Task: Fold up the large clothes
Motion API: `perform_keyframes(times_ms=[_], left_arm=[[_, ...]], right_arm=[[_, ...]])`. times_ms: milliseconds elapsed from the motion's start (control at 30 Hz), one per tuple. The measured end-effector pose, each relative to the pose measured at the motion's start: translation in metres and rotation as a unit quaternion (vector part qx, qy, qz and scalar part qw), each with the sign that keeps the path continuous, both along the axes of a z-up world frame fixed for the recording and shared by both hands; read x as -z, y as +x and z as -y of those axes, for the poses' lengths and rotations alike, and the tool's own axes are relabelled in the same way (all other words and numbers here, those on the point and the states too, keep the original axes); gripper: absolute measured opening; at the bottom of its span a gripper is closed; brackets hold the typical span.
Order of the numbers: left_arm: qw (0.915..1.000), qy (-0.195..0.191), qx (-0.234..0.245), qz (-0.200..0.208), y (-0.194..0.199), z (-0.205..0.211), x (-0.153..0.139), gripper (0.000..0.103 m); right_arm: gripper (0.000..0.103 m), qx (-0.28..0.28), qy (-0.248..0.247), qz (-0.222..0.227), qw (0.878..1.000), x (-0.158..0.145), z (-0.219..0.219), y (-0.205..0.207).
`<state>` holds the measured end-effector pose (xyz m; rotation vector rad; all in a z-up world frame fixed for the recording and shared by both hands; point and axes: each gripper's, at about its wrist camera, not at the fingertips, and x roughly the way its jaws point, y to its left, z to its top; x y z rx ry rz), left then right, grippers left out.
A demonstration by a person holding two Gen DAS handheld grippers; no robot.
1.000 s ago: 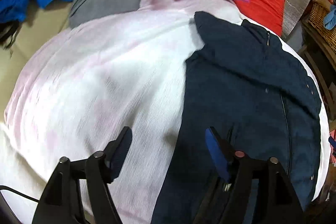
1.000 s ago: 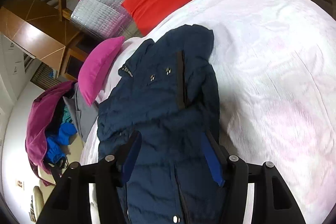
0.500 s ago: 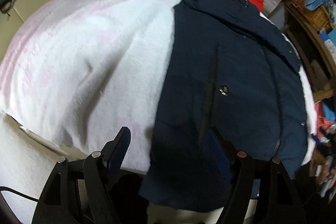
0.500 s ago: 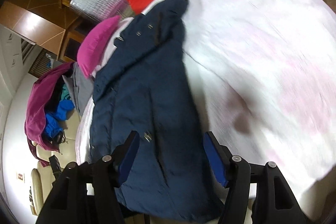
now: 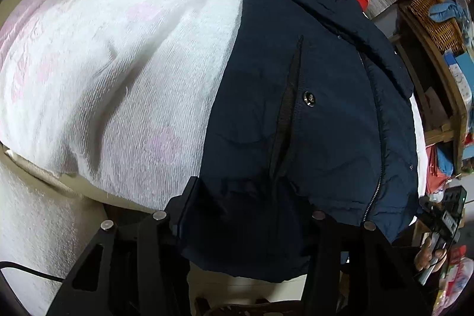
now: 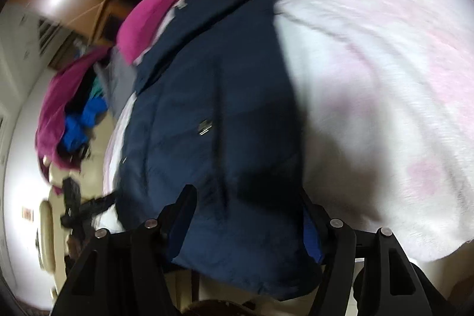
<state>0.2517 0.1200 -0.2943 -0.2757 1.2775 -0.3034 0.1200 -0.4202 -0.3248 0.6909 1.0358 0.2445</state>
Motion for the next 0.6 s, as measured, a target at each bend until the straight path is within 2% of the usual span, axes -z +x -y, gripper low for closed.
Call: perform_keyframes(times_ms=[67, 133, 233, 333, 400, 467, 567, 600], left_arm=[[0.9998, -0.002, -0.006, -0.018, 0.002, -0.005, 0.005, 0.057], [0.9997, 0.0, -0.005, -0.023, 0.002, -0.005, 0.008, 0.059], [0.9993, 0.012, 0.021, -0.03, -0.004, 0.005, 0.01, 0.063], [0.9988, 0.025, 0.031, -0.029, -0.006, 0.011, 0.011, 0.063], [0.9994, 0.021, 0.016, -0.023, -0.008, 0.006, 0.007, 0.058], [0.9998, 0.013, 0.005, -0.013, -0.005, 0.0, 0.002, 0.057], [0.9994, 0.029, -0.008, -0.018, -0.005, -0.007, 0.0, 0.058], [0.9988, 0.039, -0.018, -0.024, -0.005, -0.01, 0.001, 0.062]], right_arm=[[0.063, -0.03, 0.016, 0.015, 0.999, -0.005, -0.008, -0.002], [0.064, -0.039, 0.003, 0.013, 0.999, -0.006, -0.013, -0.001], [0.064, -0.052, 0.005, -0.043, 0.998, 0.016, -0.019, 0.004], [0.062, -0.073, -0.044, -0.031, 0.996, 0.009, -0.034, 0.002], [0.045, -0.07, -0.046, -0.027, 0.996, 0.006, -0.036, 0.0], [0.035, -0.061, -0.047, -0.027, 0.997, 0.004, -0.035, 0.001], [0.035, -0.05, -0.03, -0.033, 0.998, 0.01, -0.027, 0.003], [0.035, -0.05, -0.03, -0.038, 0.998, 0.013, -0.025, 0.003]])
